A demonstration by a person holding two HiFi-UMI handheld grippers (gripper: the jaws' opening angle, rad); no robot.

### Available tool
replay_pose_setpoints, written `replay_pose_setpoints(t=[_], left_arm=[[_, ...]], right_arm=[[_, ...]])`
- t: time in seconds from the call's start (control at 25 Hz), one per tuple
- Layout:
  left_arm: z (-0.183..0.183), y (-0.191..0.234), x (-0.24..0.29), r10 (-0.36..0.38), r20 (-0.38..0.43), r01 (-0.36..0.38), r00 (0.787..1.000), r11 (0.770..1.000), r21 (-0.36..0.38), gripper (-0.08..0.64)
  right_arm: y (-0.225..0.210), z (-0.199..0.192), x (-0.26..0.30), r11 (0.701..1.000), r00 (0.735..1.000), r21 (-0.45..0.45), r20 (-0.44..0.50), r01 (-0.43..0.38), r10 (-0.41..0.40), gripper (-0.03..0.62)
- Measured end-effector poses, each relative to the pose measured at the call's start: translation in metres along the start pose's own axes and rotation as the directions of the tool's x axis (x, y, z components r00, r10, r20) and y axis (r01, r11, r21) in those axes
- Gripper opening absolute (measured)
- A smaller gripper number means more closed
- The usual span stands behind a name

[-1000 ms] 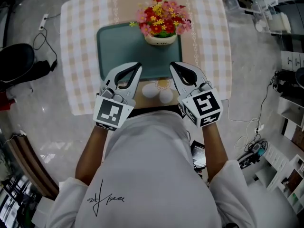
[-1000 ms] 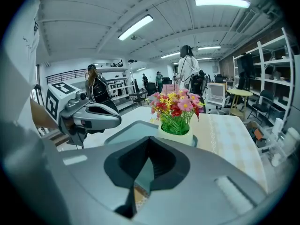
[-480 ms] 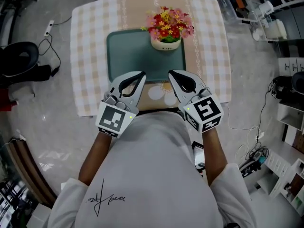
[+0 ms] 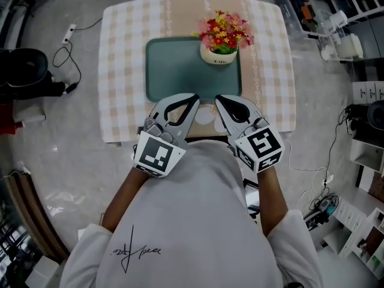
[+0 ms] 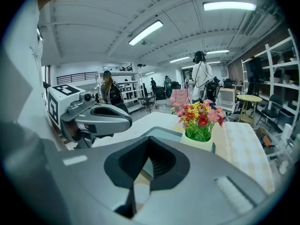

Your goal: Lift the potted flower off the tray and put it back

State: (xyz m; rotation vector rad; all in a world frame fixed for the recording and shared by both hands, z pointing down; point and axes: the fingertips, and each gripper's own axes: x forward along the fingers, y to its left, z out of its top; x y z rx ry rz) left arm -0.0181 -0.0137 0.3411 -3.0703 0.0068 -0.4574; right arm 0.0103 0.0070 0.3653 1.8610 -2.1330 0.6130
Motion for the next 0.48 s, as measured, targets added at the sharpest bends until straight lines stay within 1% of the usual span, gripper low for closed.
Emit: replay_pose_setpoints(t=[0.08, 0.2, 0.32, 0.48], left_arm=[[0.001, 0.001, -0.006, 0.0, 0.014, 0.0, 1.0, 1.0, -0.016, 0.002], [-0.001, 0.002, -0.013, 0.007, 0.022, -0.005, 1.0, 0.998, -0.066, 0.002], [-0.004, 0.003, -0.015, 0.009, 0.02, -0.007, 1.0, 0.997, -0.072, 0.002], [-0.006, 0.002, -0.019, 0.003, 0.029, 0.0, 1.0, 0.994, -0.111, 0.002]], right_arm=[[0.002, 0.0, -0.001, 1.0, 1.0, -0.008, 0.002, 0.001, -0.001, 0.006], [0.005, -0.001, -0.003, 1.0, 1.0, -0.01, 0.003, 0.004, -0.004, 0.006], [0.007, -0.003, -0.005, 1.0, 1.0, -0.009, 0.005, 0.005, -0.005, 0.006], [0.011, -0.006, -0.006, 1.0, 1.0, -0.012, 0.001, -0.003, 0.003, 0.006]])
